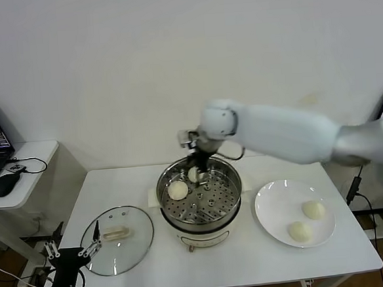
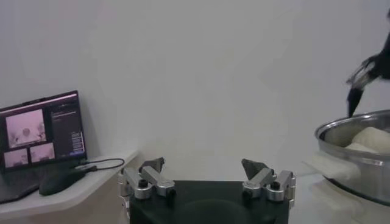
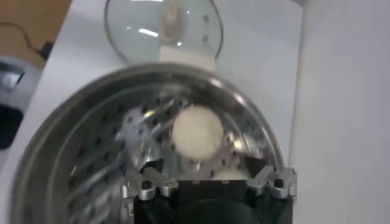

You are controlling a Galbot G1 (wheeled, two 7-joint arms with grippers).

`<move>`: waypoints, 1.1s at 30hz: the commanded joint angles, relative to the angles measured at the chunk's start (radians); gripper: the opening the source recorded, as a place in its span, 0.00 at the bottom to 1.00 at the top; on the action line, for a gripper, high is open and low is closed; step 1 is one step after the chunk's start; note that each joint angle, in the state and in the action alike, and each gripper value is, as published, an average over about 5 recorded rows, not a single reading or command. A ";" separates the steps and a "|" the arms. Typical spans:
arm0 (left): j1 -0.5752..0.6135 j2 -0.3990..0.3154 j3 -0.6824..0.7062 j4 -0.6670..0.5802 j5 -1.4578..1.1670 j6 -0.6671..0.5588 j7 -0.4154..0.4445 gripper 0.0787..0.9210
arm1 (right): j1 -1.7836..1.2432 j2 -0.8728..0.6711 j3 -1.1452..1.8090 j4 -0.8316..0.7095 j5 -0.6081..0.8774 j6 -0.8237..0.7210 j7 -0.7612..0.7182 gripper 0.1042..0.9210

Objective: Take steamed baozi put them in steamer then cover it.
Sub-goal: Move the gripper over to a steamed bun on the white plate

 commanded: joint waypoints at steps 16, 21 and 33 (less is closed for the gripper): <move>0.016 0.005 0.008 -0.003 0.012 0.002 0.000 0.88 | -0.485 -0.702 0.305 0.252 -0.431 0.250 -0.084 0.88; 0.016 0.005 0.004 -0.003 0.017 0.005 0.000 0.88 | -0.670 -0.689 0.420 0.218 -0.482 0.263 -0.076 0.88; 0.025 0.000 -0.006 0.002 0.024 0.006 0.001 0.88 | -0.821 -0.589 0.522 0.153 -0.518 0.253 -0.037 0.88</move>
